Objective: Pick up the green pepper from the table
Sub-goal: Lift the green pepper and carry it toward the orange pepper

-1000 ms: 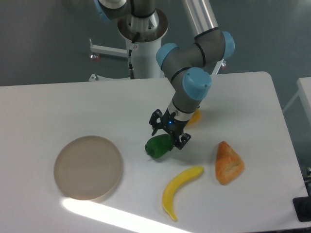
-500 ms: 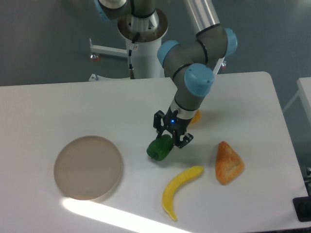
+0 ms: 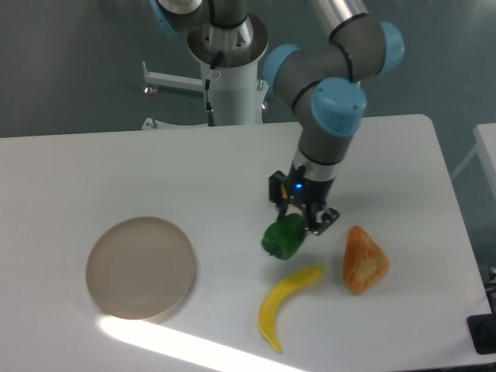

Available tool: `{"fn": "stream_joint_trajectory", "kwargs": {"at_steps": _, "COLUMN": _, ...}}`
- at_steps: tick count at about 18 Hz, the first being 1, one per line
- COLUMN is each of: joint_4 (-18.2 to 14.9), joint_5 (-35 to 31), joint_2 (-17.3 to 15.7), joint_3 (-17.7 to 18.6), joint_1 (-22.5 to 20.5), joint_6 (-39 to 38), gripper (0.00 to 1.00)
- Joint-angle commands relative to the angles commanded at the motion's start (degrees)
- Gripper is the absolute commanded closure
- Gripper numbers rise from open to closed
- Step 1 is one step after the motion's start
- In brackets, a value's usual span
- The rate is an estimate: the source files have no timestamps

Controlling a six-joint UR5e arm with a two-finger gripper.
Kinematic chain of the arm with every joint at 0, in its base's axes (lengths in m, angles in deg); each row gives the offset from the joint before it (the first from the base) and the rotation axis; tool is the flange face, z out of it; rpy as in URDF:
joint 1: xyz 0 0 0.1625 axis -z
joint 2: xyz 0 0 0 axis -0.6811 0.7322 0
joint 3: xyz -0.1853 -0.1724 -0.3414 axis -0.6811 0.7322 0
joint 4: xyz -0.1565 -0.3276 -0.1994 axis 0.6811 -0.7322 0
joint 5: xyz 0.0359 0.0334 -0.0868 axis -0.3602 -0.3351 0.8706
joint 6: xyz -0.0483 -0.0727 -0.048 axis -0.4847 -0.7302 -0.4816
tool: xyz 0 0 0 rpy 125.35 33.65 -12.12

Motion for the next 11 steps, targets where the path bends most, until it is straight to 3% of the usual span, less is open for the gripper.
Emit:
{"fn": "stream_joint_trajectory", "kwargs": {"at_steps": 2, "joint_4": -1.8, "joint_5": 0.0, "joint_2": 0.4, "joint_3": -2.1, "joint_1": -1.5, "joint_6": 2.7, "gripper": 0.68}}
{"fn": "stream_joint_trajectory", "kwargs": {"at_steps": 11, "joint_4": -1.3, "joint_5": -2.6, "joint_2": 0.5, "joint_3": -2.8, "joint_1": -2.1, "joint_6": 4.9, "gripper": 0.68}}
